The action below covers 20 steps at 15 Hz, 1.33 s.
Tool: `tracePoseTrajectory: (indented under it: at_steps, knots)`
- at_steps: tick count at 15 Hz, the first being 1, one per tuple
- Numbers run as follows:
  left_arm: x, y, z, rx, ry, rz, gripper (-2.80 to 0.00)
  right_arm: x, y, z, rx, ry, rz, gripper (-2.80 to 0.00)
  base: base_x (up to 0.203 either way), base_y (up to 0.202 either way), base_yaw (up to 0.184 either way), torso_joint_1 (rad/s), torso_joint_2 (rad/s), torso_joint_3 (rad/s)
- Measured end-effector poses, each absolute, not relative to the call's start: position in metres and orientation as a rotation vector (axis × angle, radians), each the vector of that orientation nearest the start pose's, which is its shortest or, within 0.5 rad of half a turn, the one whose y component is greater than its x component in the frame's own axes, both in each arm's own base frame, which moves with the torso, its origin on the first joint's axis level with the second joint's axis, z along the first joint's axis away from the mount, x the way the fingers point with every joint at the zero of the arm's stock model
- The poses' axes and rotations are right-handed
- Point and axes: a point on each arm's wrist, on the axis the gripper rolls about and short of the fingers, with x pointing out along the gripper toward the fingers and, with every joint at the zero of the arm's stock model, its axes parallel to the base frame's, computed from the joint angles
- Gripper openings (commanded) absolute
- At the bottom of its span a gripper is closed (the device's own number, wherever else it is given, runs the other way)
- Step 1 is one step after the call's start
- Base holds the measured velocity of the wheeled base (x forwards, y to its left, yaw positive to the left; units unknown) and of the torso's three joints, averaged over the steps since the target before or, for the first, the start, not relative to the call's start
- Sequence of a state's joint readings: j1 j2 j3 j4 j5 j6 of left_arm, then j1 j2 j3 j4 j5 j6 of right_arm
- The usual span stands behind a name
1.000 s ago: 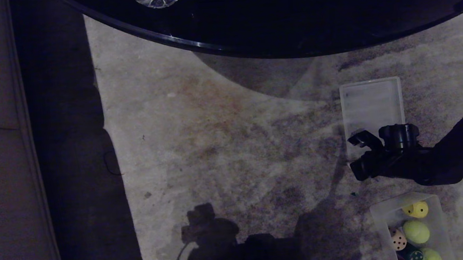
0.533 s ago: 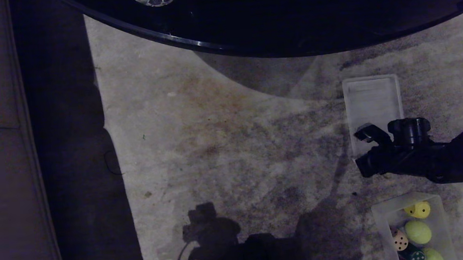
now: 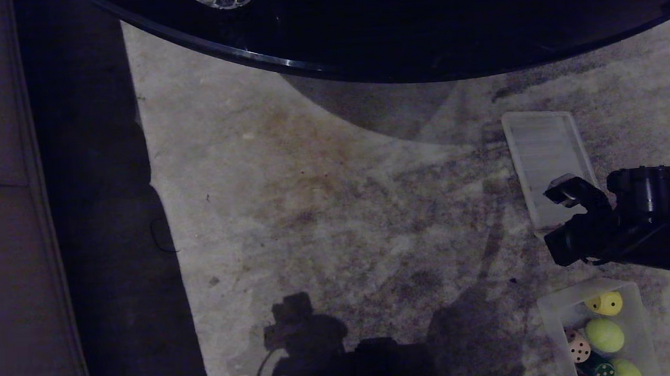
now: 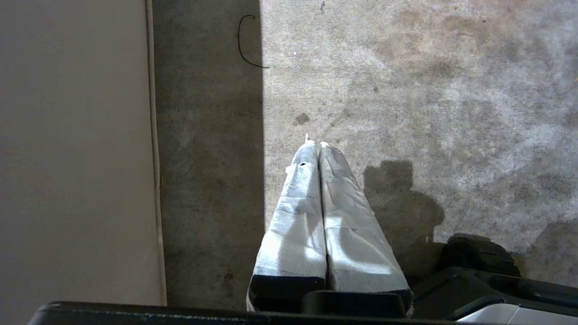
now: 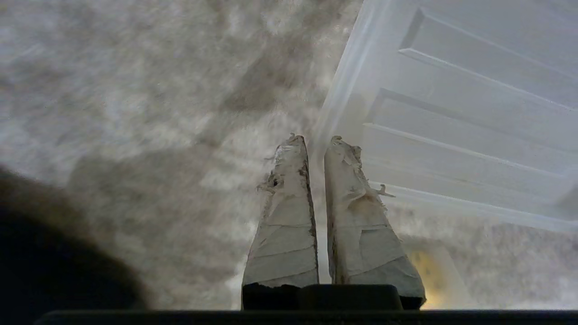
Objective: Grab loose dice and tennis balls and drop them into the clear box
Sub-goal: Close the lid
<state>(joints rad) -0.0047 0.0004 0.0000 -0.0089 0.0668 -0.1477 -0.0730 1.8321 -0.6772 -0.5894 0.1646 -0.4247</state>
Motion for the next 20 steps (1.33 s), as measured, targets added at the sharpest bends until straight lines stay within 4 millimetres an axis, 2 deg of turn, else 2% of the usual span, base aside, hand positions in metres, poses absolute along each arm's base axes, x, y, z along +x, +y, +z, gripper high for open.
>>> tracePoseTrajectory:
  at_steps: [8,11,14,20]
  knots:
    - [-0.023,0.002,0.076,-0.148,-0.013,0.061,-2.8,0.26,-0.018,0.114,-0.34,0.54,0.189,-2.8,0.0,0.0,0.0,0.0,0.0,0.0]
    - [-0.023,0.002,0.076,-0.147,-0.013,0.061,-2.8,0.25,-0.018,0.104,-0.342,0.59,0.172,-2.8,0.0,0.0,0.0,0.0,0.0,0.0]
    - [-0.023,0.002,0.076,-0.148,-0.013,0.061,-2.8,0.259,-0.018,0.092,-0.333,0.627,0.179,-2.8,0.0,0.0,0.0,0.0,0.0,0.0]
    - [-0.023,0.002,0.076,-0.148,-0.013,0.061,-2.8,0.308,-0.019,0.073,-0.268,0.568,0.156,-2.8,0.0,0.0,0.0,0.0,0.0,0.0]
